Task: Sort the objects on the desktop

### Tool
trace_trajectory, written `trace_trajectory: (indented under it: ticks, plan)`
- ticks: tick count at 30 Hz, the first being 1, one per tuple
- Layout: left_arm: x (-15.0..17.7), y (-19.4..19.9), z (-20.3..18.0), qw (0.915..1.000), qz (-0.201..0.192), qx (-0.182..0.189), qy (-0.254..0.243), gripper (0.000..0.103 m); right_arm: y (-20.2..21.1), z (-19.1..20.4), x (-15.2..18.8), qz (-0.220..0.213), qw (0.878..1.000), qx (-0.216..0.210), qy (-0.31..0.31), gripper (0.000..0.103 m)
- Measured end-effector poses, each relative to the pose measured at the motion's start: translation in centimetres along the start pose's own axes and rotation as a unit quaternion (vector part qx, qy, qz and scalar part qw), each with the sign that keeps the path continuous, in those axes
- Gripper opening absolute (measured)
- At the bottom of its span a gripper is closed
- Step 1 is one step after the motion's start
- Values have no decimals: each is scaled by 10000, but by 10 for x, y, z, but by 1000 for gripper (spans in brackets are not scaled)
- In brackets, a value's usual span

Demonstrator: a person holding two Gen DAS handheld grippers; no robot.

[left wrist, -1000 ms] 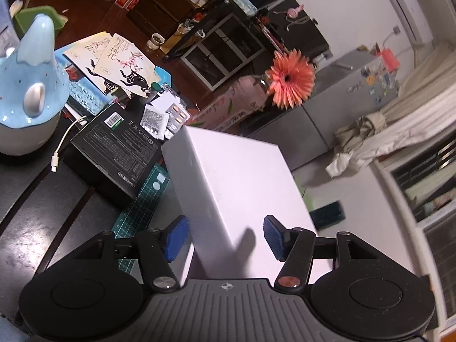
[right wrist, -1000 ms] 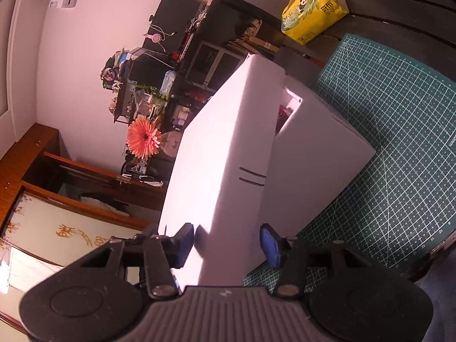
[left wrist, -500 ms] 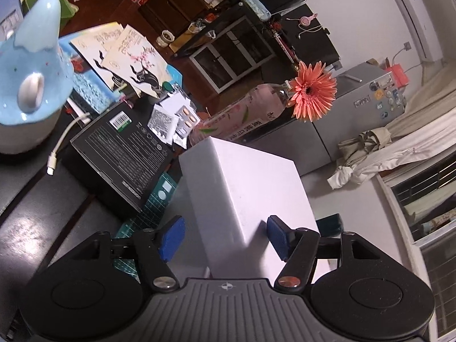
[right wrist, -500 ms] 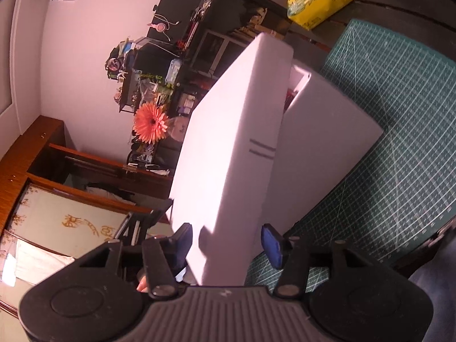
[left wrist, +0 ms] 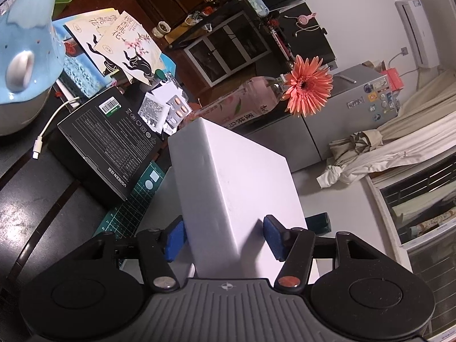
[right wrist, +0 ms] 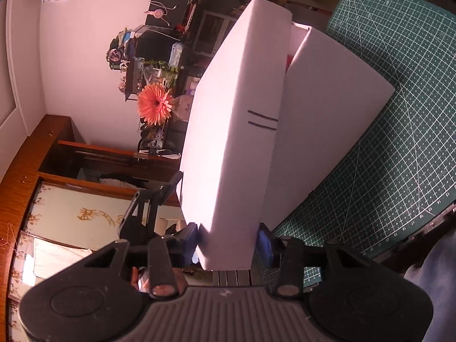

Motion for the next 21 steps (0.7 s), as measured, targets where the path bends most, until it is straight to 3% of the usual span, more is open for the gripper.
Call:
trace_trajectory:
  ticks: [21]
  plan:
    - [13, 13, 1, 9999, 59, -130, 44, 56, 15, -6, -24, -402, 9990, 151, -89, 43]
Point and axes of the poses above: each gripper's, at about its wrist camera, not at the fingertips, and y roughly against the way its jaws point, z to its left, x to its underside, the point moved 9 cm from there along -y, roughly the way its jaws point, and after that the axes turned 3 degrees about z, right-handed, at the moved point
